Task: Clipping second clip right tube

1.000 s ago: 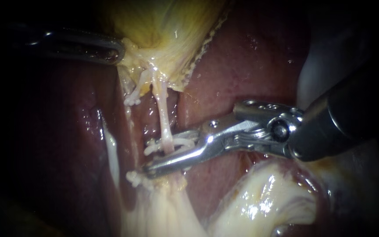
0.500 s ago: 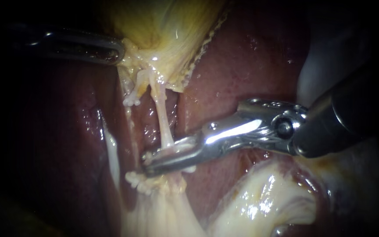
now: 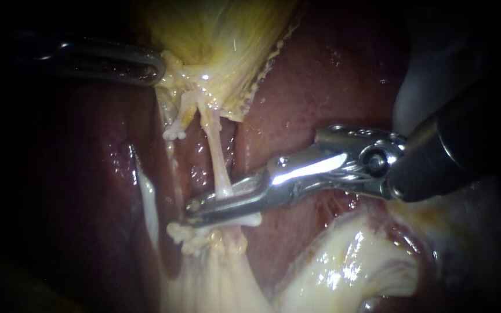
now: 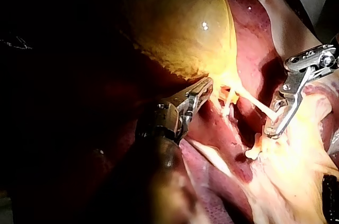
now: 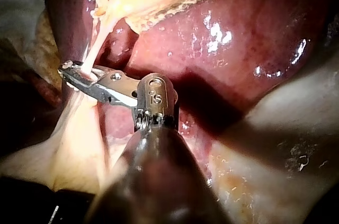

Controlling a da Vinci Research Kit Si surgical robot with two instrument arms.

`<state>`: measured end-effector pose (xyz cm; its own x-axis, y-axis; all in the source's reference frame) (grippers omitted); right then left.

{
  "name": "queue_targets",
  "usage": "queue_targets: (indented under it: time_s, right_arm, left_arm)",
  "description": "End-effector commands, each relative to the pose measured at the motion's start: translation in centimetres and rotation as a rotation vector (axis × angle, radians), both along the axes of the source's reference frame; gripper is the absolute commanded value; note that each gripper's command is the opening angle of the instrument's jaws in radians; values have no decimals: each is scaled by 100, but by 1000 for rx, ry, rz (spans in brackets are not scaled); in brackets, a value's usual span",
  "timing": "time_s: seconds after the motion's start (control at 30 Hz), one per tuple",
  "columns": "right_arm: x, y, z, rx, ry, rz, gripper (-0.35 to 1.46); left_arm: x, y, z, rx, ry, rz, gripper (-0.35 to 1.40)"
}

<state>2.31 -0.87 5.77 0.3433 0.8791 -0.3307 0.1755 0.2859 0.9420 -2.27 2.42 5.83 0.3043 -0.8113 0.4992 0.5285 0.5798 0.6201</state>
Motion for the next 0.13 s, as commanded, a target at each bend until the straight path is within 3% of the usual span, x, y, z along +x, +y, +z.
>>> queue_targets:
  time_s: [0.03,0.13]
  right_arm:
    - [0,0,0,0,1,0,-35]
    - [0,0,1,0,1,0,-35]
  left_arm:
    - [0,0,0,0,0,0,-35]
    - [0,0,0,0,0,0,-35]
